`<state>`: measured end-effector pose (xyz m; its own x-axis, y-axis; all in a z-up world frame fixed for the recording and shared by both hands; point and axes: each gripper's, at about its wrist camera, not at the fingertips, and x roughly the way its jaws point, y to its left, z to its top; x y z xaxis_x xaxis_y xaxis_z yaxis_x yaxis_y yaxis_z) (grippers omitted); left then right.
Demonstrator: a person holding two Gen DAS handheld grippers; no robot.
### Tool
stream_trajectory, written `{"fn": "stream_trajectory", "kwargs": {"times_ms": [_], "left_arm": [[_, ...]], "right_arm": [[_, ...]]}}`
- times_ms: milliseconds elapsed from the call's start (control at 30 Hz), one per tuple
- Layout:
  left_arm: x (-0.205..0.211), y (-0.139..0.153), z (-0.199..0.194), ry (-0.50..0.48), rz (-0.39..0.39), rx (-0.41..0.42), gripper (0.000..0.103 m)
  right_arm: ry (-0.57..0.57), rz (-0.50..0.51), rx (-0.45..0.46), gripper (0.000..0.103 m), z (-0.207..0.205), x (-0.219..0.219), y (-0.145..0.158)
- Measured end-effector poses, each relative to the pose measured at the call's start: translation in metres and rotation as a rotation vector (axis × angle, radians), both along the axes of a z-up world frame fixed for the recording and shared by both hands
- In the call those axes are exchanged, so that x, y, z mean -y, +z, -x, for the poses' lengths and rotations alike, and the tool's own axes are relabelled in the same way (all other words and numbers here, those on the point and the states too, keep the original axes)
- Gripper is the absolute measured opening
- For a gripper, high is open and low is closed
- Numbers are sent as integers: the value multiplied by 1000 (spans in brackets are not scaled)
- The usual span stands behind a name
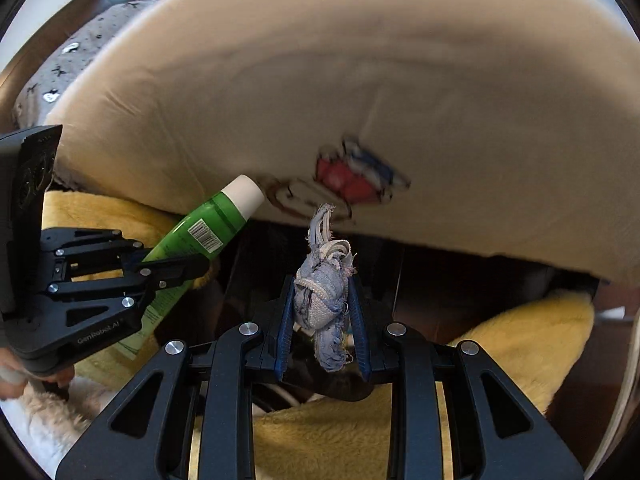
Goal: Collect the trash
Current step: 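Carry the cloth and green tube down into the bin and release them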
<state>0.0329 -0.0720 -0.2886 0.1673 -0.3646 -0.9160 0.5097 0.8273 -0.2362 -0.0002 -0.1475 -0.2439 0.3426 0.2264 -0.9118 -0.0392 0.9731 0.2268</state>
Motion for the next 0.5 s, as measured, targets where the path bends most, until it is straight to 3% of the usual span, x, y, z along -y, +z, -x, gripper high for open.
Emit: {"fn": "stream_trajectory", "kwargs": {"times_ms": [200,400,467,500], "left_arm": [[-1,-33,0,-8,-22,-102,6],[-4,-45,3,-7,-28,-128,7],[-1,-45,3,-7,-40,-125,9],[2,-47,2,-9,-48,-121,14]], "right_arm": [[-27,-21,-92,27,-3,-3,-35],[-35,-31,-117,29,-6,-3,-44],[-40,-35,-122,35,-11,-4,-45],[-44,-36,-124,44,-16,0,-43]]}}
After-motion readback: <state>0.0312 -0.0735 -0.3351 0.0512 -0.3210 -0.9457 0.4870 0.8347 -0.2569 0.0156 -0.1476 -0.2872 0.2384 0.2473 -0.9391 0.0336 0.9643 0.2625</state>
